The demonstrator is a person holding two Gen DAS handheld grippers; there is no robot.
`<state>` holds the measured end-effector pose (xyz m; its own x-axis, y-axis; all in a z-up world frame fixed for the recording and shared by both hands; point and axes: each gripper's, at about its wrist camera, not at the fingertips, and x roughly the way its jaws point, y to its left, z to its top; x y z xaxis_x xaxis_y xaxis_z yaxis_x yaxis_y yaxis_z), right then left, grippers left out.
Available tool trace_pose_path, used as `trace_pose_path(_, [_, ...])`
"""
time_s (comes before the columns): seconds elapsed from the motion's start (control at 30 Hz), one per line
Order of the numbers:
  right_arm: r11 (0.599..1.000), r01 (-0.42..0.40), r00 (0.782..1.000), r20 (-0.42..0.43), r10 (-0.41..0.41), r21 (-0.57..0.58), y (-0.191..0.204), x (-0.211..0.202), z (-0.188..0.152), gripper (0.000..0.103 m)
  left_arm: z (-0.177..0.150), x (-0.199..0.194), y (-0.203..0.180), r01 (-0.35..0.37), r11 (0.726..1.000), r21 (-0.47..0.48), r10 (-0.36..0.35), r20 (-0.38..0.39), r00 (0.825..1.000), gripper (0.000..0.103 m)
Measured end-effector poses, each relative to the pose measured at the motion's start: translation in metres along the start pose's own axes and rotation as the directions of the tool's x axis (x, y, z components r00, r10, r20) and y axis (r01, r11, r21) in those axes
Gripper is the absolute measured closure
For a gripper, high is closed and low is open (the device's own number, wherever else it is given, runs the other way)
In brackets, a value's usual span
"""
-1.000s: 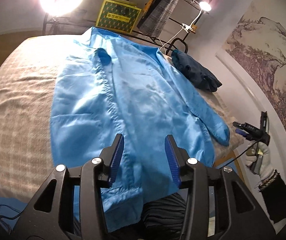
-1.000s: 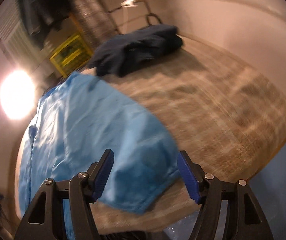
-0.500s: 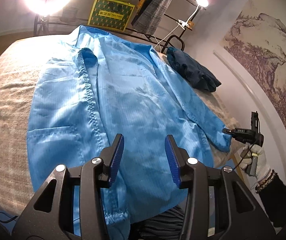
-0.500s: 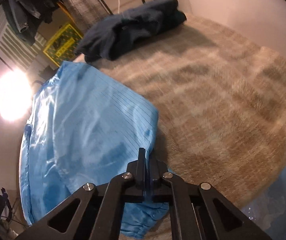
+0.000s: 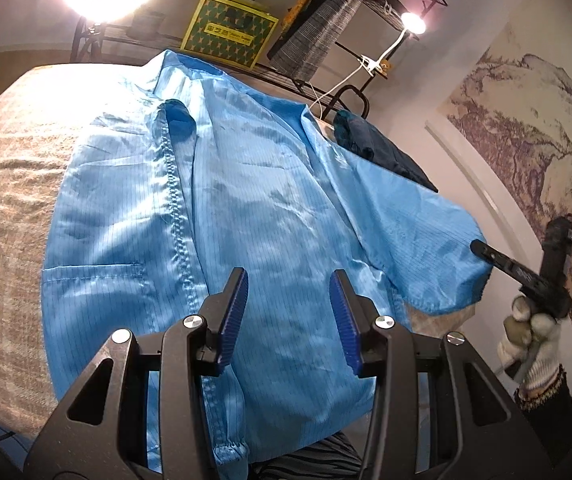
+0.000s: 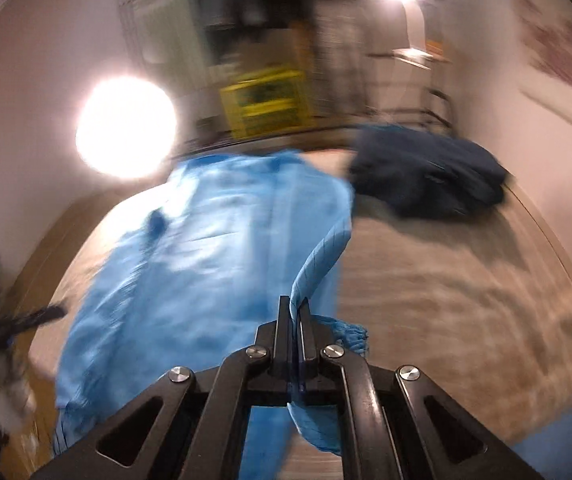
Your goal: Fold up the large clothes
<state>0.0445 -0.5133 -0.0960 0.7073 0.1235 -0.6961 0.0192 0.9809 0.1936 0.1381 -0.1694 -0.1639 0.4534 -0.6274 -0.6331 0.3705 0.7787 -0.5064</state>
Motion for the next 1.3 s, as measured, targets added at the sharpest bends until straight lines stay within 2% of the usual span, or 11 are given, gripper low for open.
trace_pose_path(0.13, [0.966,-0.129,0.99,-0.088,0.111,-0.222,0.08,0.016,-0.017,0.103,0.001,0.0,0.01,0.001,0.999,-0.033,-0.001,0.005,1.0,0.06])
trace_pose_path(0.3, [0.876,-0.236,0.959,-0.243,0.142,-0.421,0.147,0.051,-0.063,0.103,0.001,0.003,0.029,0.016,0.993,-0.117,-0.016,0.0,1.0,0.06])
trace_pose_path(0.47, [0.837,-0.313,0.933,-0.309,0.183,-0.45,0.158,0.059,-0.085,0.1,-0.002,0.014,0.039,0.04,0.985,-0.166,-0.047,-0.036,0.998,0.06])
trace_pose_path(0.57, [0.817,-0.334,0.925,-0.33,0.188,-0.47,0.156,0.058,-0.089,0.088,-0.006,0.031,0.037,0.057,0.981,-0.185,-0.073,-0.082,0.994,0.06])
trace_pose_path(0.83, [0.769,-0.332,0.909,-0.404,0.106,-0.546,0.133,0.039,-0.109,0.1,-0.018,0.074,0.018,0.068,0.986,-0.152,-0.096,-0.184,0.978,0.06])
trace_pose_path(0.9, [0.812,-0.305,0.916,-0.386,0.108,-0.497,0.117,0.034,-0.103,0.096,-0.021,0.085,0.014,0.047,0.989,-0.139,-0.076,-0.214,0.974,0.06])
trace_pose_path(0.93, [0.847,-0.283,0.922,-0.37,0.111,-0.45,0.104,0.033,-0.096,0.078,-0.023,0.09,0.014,0.037,0.99,-0.139,-0.068,-0.226,0.972,0.059])
trace_pose_path(1.0, [0.912,-0.247,0.935,-0.327,0.136,-0.329,0.076,0.03,-0.081,0.062,-0.027,0.101,0.014,0.026,0.988,-0.149,-0.063,-0.253,0.965,0.052])
trace_pose_path(1.07, [0.941,-0.265,0.93,-0.312,0.193,-0.209,0.052,0.027,-0.071,0.062,-0.031,0.109,0.011,0.021,0.989,-0.144,-0.061,-0.275,0.96,0.052])
trace_pose_path(1.2, [0.947,-0.319,0.89,-0.333,0.312,0.036,0.009,0.035,-0.07,0.055,-0.031,0.113,0.005,0.053,0.989,-0.135,-0.088,-0.269,0.959,0.052])
trace_pose_path(1.3, [0.944,-0.308,0.873,-0.36,0.33,0.118,-0.003,0.046,-0.083,0.049,-0.031,0.115,0.005,0.06,0.988,-0.141,-0.097,-0.269,0.958,0.052])
